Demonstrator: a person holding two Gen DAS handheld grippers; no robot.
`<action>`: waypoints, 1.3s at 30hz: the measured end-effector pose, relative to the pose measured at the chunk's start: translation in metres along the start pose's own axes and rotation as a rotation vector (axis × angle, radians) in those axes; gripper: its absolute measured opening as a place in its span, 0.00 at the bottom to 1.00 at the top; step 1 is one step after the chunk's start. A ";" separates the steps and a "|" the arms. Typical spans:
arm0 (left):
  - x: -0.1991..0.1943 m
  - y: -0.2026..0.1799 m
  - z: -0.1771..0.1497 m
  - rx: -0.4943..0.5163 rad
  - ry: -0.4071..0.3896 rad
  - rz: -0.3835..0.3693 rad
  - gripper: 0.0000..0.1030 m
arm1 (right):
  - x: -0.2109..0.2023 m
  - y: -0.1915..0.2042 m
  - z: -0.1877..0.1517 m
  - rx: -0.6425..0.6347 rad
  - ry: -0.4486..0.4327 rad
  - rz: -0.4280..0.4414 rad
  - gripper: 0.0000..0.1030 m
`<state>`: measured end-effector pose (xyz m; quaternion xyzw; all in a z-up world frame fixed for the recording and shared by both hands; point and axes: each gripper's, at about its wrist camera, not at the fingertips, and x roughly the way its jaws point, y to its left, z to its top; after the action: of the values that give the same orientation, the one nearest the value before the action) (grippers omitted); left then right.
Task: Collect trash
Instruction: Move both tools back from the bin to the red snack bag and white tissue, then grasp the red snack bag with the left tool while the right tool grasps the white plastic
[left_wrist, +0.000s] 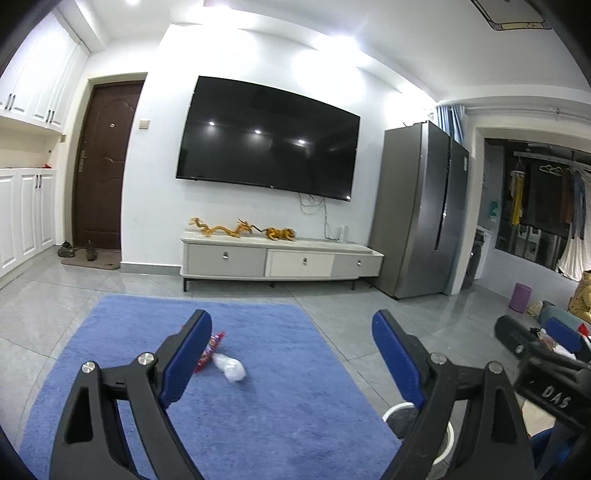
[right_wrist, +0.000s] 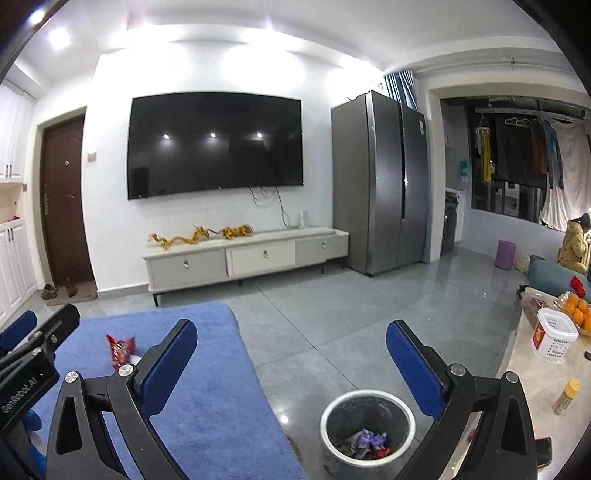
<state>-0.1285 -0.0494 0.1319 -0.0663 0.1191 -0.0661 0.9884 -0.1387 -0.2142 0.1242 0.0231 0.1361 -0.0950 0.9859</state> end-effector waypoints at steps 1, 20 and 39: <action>0.000 0.004 0.001 -0.007 -0.009 0.008 0.86 | -0.001 0.000 0.002 -0.001 -0.006 0.008 1.00; 0.063 0.133 -0.005 -0.052 0.138 0.230 0.86 | 0.076 0.024 -0.008 0.006 0.094 0.284 1.00; 0.251 0.162 -0.075 -0.033 0.506 0.082 0.86 | 0.220 0.120 -0.084 -0.111 0.436 0.635 1.00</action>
<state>0.1135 0.0642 -0.0210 -0.0589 0.3666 -0.0383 0.9277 0.0702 -0.1301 -0.0145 0.0305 0.3334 0.2297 0.9139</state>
